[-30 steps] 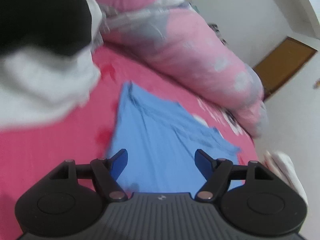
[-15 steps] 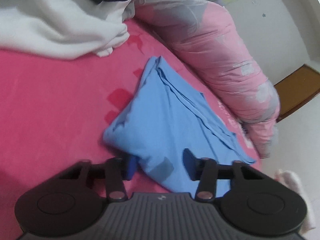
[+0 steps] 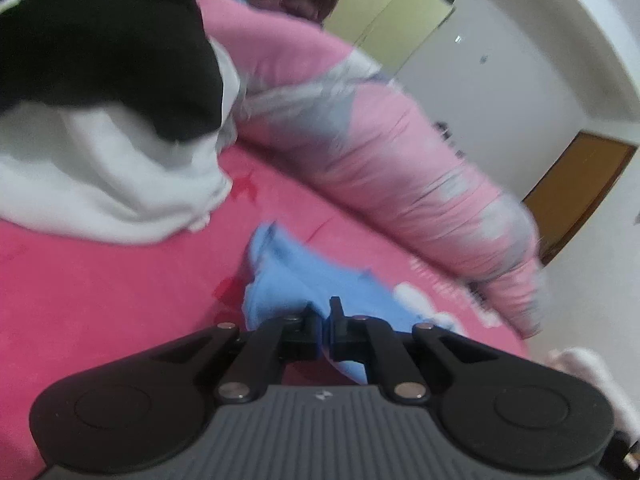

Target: Fold clothes

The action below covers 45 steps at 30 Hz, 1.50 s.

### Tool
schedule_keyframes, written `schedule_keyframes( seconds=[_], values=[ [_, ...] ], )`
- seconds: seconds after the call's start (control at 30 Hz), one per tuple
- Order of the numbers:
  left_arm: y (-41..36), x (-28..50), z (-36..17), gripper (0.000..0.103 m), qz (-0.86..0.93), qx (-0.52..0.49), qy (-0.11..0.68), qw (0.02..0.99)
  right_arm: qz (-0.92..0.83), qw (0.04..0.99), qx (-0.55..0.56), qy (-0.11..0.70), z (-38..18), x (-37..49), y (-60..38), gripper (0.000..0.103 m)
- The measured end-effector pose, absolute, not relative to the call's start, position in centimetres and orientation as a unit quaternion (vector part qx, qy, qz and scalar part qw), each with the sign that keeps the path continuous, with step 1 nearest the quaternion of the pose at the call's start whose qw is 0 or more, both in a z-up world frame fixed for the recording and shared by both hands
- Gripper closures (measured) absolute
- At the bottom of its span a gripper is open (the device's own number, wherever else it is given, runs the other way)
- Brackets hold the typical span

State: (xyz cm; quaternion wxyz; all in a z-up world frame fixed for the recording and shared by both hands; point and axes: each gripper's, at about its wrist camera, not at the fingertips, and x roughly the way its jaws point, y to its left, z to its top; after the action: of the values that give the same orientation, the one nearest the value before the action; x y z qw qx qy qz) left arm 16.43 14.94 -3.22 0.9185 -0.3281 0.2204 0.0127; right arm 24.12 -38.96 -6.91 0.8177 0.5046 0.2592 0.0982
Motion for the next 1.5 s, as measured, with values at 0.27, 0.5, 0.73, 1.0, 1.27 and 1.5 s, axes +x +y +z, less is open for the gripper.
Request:
schedule_keyframes(
  seconds=[0.27, 0.5, 0.73, 1.0, 1.27, 1.5],
  values=[
    [17.7, 4.1, -1.5, 0.099, -0.01, -0.306, 0.251, 0.918, 0.135, 0.809, 0.502, 0.274, -5.4, 10.1, -38.1, 0.1],
    [18.4, -4.1, -5.3, 0.097, -0.028, -0.275, 0.329, 0.903, 0.113, 0.805, 0.489, 0.316, -8.6, -1.4, -36.6, 0.099],
    [19.2, -6.3, -6.1, 0.047, 0.001, -0.217, 0.315, 0.924, 0.065, 0.825, 0.45, 0.337, -10.0, -4.0, -38.0, 0.088],
    [18.1, -6.1, -3.0, 0.035, 0.01, -0.136, 0.259, 0.956, 0.02, 0.903, 0.347, 0.251, -3.9, -6.0, -39.3, 0.075],
    [15.7, 0.4, -2.9, 0.037, -0.025, -0.107, 0.273, 0.956, 0.2, 0.923, 0.164, 0.284, -1.4, 1.9, -27.1, 0.076],
    [16.7, 5.6, -4.2, 0.044, -0.03, -0.133, 0.311, 0.941, 0.216, 0.929, 0.077, 0.292, -1.3, 7.0, -23.4, 0.077]
  ],
)
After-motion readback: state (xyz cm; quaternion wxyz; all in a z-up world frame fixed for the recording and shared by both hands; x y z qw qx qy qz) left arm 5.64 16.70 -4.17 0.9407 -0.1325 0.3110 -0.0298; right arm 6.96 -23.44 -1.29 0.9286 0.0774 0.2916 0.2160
